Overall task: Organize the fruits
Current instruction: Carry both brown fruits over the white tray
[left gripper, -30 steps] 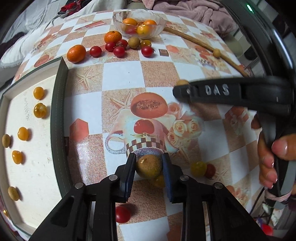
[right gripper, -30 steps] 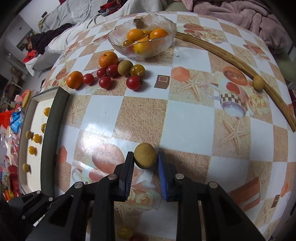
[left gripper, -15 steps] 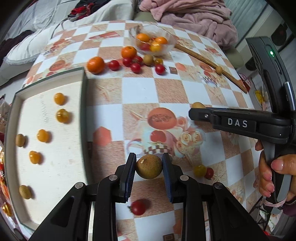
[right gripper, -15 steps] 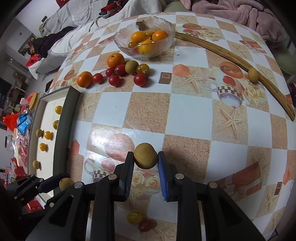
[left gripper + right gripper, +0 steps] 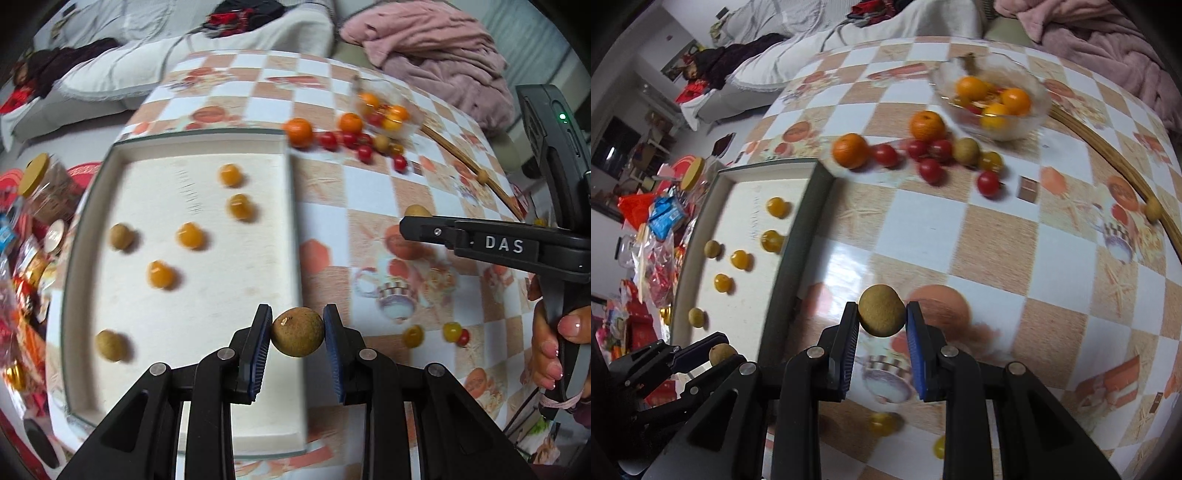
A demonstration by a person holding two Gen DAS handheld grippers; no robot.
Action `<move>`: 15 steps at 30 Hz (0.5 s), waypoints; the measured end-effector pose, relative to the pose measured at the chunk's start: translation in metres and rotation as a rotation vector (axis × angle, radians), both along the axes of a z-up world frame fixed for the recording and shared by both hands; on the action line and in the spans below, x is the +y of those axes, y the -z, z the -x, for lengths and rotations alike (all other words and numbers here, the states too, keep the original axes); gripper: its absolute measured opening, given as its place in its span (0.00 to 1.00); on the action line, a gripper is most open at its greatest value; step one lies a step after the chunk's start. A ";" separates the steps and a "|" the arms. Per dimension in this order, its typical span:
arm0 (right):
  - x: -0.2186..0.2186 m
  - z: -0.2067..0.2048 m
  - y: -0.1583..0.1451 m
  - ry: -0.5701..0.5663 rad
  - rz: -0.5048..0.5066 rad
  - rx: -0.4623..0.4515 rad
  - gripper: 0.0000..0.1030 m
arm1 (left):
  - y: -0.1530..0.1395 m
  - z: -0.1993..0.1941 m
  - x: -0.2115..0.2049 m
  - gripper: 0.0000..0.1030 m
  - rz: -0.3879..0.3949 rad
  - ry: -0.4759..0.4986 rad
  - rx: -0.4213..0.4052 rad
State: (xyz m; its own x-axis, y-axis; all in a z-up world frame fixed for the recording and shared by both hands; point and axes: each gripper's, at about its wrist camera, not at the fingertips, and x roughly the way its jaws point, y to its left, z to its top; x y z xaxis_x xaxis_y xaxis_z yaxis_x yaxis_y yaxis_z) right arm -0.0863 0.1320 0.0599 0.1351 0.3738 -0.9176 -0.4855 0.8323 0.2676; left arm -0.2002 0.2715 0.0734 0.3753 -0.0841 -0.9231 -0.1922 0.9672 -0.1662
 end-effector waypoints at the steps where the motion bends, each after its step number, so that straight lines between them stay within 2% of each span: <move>1: 0.008 0.002 -0.001 -0.016 -0.002 0.000 0.27 | 0.001 0.003 0.006 0.29 -0.002 -0.016 0.001; 15: 0.099 0.033 -0.003 -0.204 -0.011 0.007 0.27 | 0.025 0.046 0.070 0.29 -0.021 -0.180 0.048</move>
State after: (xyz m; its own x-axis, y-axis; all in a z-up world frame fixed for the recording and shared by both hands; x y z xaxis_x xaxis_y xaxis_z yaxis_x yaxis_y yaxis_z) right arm -0.1192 0.2307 0.0633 0.0493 0.4031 -0.9138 -0.6422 0.7135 0.2801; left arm -0.2464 0.3420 0.0485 0.3378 0.0002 -0.9412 -0.3700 0.9195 -0.1326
